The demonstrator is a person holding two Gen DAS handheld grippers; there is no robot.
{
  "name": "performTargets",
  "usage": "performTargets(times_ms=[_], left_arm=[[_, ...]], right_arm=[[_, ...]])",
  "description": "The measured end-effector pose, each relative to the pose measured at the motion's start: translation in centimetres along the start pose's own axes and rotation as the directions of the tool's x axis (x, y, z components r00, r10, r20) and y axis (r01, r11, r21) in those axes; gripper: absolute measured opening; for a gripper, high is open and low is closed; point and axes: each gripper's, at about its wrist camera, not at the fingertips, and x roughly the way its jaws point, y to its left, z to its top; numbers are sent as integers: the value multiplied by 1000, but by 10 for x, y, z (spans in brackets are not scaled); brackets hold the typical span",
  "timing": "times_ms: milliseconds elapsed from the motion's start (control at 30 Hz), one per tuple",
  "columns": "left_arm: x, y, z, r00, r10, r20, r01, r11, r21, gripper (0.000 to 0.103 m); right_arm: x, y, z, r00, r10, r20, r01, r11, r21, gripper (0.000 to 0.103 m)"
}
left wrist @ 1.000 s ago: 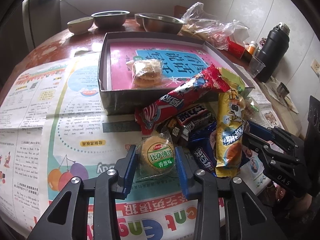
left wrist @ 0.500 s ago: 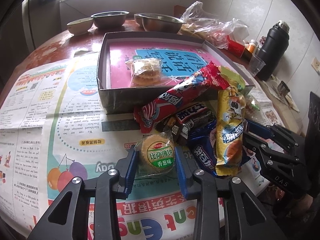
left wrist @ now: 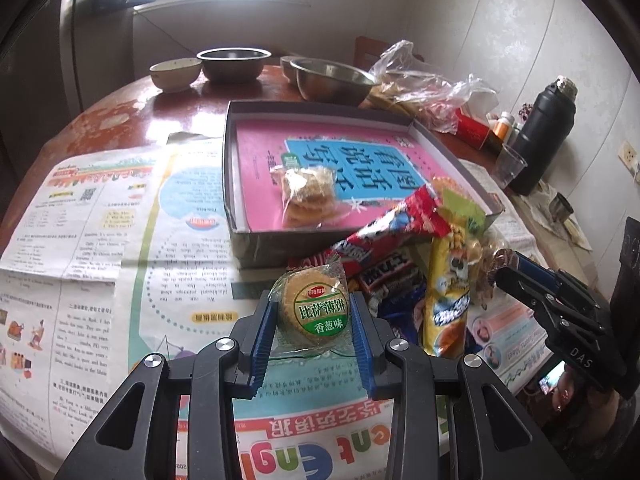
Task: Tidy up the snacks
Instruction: 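Grasp the round wrapped cookie with the left gripper while the right gripper grasps the dark chocolate piece, then carry the cookie and chocolate into the gray tray and open both grippers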
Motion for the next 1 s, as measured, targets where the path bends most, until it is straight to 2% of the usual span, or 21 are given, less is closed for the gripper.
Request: performTargets(times_ms=[500,1000], left_arm=[[-4,-19,29,998,-28,61,27,1000,15,37],[8,-33,55,995,-51,83,49,998,35,37]], right_arm=[[-10,-12,26,997,-32,67,30,999,35,35],[-16,-29,44,990,-94,106,86,993,75,35]])
